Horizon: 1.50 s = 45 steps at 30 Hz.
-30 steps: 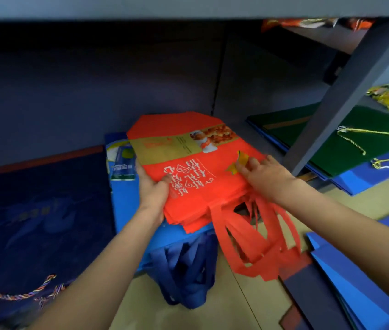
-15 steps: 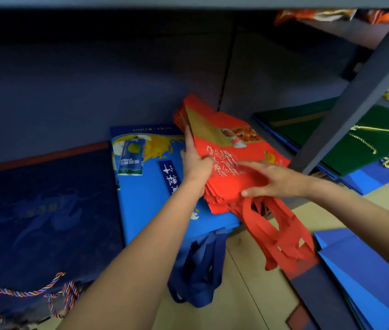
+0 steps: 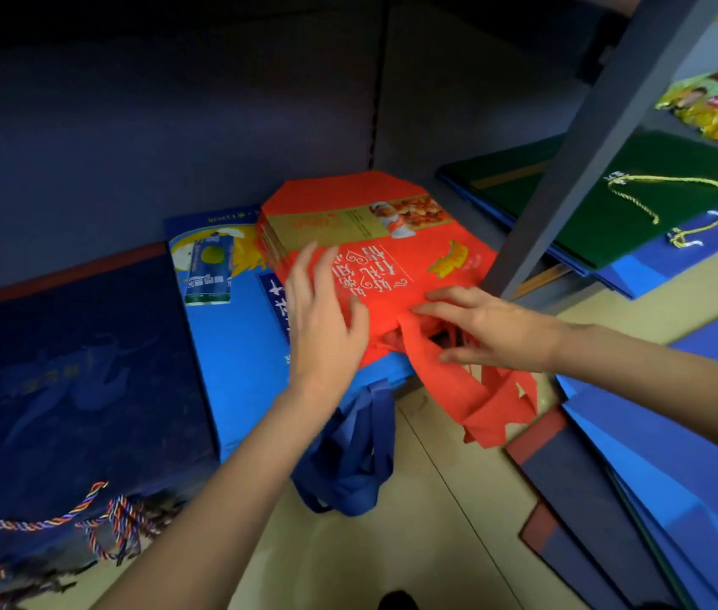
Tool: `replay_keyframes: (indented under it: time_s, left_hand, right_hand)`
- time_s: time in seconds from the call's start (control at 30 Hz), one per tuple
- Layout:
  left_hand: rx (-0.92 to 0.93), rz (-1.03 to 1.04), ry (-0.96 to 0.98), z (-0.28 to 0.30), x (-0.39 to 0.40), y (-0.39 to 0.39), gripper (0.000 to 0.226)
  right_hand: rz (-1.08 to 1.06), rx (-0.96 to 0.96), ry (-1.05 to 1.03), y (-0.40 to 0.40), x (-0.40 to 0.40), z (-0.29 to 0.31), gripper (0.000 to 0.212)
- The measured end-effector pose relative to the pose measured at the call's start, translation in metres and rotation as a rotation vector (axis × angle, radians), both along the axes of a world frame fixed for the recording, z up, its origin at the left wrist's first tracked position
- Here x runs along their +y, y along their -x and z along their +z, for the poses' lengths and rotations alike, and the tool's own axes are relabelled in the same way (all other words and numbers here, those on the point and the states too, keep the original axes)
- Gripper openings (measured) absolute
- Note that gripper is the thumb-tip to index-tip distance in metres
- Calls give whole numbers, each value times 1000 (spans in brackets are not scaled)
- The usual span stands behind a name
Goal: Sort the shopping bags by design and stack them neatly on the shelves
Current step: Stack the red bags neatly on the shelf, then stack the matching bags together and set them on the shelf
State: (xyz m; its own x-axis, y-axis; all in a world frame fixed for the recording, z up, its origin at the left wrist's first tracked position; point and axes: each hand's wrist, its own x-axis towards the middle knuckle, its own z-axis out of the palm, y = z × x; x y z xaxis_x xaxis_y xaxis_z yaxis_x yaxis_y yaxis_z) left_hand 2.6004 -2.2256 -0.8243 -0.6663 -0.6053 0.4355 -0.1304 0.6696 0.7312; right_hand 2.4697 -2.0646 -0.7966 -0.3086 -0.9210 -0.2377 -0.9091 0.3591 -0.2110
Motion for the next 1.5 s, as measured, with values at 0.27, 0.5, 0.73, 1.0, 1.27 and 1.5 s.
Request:
replay_keyframes:
  time_s: [0.27, 0.5, 0.73, 1.0, 1.27, 1.5]
  left_hand:
    - [-39, -576, 312, -3, 113, 12, 45]
    - [-425, -895, 534, -8, 193, 79, 53]
    - [-983, -941, 669, -45, 262, 164, 68]
    - [-1258, -973, 643, -108, 306, 225, 99]
    - [-1333, -908, 525, -126, 323, 259, 117]
    - [-1404, -822, 472, -130, 311, 234, 116]
  right_hand:
    - [-258, -111, -246, 29, 174, -6, 53]
    - [-544, -212, -319, 50, 276, -60, 68]
    - [-1155, -328, -179, 13, 369, -142, 88]
    - [-1771, -316, -60, 17, 464, -154, 100]
    - [-2043, -513, 533, 2, 478, -173, 96]
    - [-1985, -426, 526, 27, 475, -165, 86]
